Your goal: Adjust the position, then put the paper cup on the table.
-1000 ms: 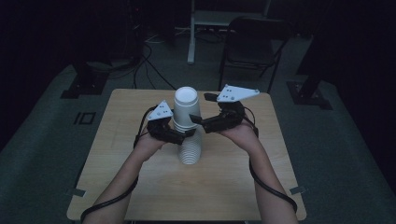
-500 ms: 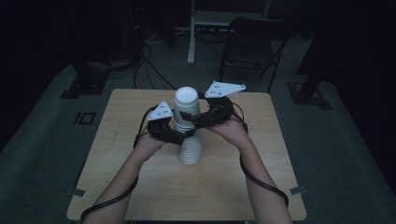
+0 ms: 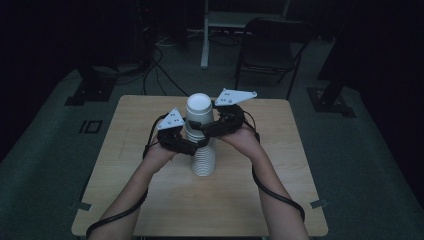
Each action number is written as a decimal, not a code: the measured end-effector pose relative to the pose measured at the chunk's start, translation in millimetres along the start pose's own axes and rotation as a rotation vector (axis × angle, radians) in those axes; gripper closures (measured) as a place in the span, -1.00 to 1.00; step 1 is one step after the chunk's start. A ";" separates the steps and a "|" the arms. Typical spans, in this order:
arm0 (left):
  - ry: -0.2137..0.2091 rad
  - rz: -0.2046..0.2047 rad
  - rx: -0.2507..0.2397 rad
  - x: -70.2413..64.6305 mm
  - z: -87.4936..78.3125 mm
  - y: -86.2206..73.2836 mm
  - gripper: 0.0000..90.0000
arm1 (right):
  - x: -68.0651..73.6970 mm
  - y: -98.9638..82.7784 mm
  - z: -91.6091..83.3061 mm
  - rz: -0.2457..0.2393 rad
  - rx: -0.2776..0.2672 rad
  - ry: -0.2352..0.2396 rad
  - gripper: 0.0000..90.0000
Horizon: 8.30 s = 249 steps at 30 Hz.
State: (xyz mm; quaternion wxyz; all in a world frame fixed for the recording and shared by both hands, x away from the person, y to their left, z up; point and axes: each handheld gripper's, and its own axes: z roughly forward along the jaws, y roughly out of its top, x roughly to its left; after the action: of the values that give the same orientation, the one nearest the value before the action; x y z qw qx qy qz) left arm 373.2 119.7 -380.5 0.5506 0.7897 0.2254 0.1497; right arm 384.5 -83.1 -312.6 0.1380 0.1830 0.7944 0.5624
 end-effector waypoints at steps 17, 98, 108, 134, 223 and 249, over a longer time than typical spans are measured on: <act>-0.011 -0.009 -0.002 1.4 0.9 -0.5 -0.90 | 4.8 3.6 -1.1 -0.010 0.011 -0.046 -0.60; -0.018 -0.007 0.016 0.8 -1.3 0.1 -0.90 | 7.6 59.9 -53.2 -0.057 -0.114 -0.096 -0.56; -0.018 -0.007 0.016 -0.1 -0.3 0.6 -0.90 | 1.7 57.1 -81.5 -0.059 -0.121 -0.144 -0.56; -0.014 -0.024 0.015 0.9 -8.2 0.5 -1.00 | -14.3 5.0 -125.2 -0.004 -0.094 -0.244 -0.56; -0.317 -0.026 -0.028 -101.5 42.5 -40.2 -0.22 | 45.0 -108.6 -142.0 0.029 -0.017 -0.172 -0.57; -0.575 -0.209 -0.185 -85.0 33.5 -43.0 0.63 | 51.3 -106.0 -145.7 0.013 -0.066 -0.125 -0.58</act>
State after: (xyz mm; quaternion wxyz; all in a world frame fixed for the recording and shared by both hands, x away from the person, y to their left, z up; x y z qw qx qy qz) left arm 308.7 61.1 -431.5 0.6735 0.7189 0.1257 -0.1173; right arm 262.3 -214.8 -365.4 0.1898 0.2183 0.7639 0.5768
